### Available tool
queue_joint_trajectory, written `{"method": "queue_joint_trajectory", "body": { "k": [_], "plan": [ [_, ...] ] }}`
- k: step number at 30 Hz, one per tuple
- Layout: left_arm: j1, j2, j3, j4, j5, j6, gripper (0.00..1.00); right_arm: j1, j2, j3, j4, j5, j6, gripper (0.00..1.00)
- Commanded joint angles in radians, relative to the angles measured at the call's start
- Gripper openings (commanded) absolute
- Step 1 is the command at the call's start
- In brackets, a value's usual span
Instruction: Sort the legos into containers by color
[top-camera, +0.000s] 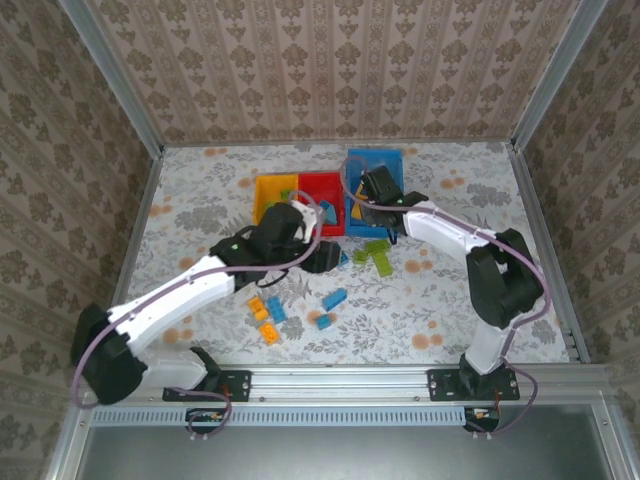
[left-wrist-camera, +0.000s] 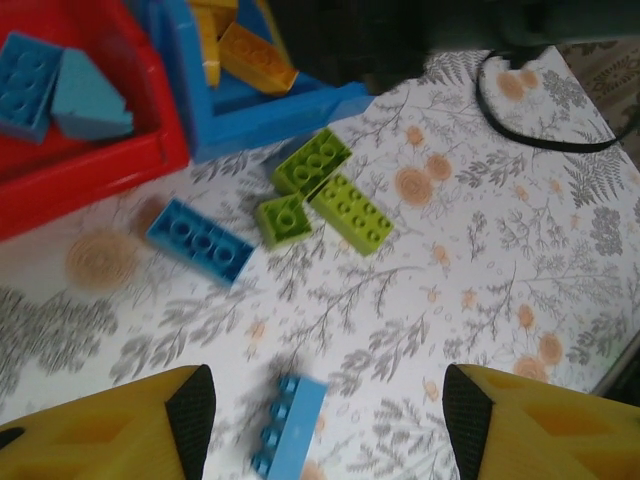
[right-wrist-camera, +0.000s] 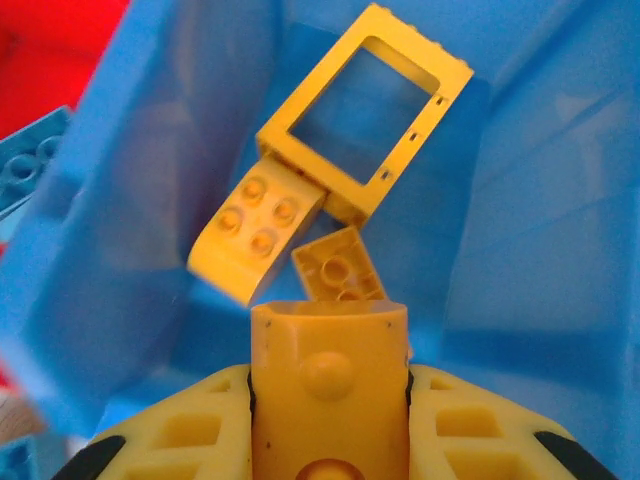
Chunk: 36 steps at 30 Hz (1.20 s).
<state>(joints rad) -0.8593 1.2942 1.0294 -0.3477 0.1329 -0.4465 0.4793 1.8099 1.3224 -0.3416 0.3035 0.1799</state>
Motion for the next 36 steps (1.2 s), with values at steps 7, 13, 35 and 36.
{"method": "queue_joint_trajectory", "body": {
  "k": [7, 13, 35, 36],
  "plan": [
    [-0.037, 0.175, 0.128, 0.105, -0.022, 0.067, 0.66, -0.027, 0.189, 0.227, -0.132, 0.133, 0.056, 0.19],
    [-0.037, 0.172, 0.118, 0.104, -0.009, 0.062, 0.66, -0.027, 0.254, 0.297, -0.176, 0.167, 0.082, 0.31],
    [-0.006, 0.063, 0.014, 0.020, -0.062, 0.018, 0.64, 0.018, -0.033, 0.169, -0.047, 0.109, 0.067, 0.55],
    [-0.002, 0.051, 0.004, 0.006, -0.067, 0.013, 0.64, 0.021, -0.074, 0.126, -0.025, 0.100, 0.064, 0.54]
  ]
}}
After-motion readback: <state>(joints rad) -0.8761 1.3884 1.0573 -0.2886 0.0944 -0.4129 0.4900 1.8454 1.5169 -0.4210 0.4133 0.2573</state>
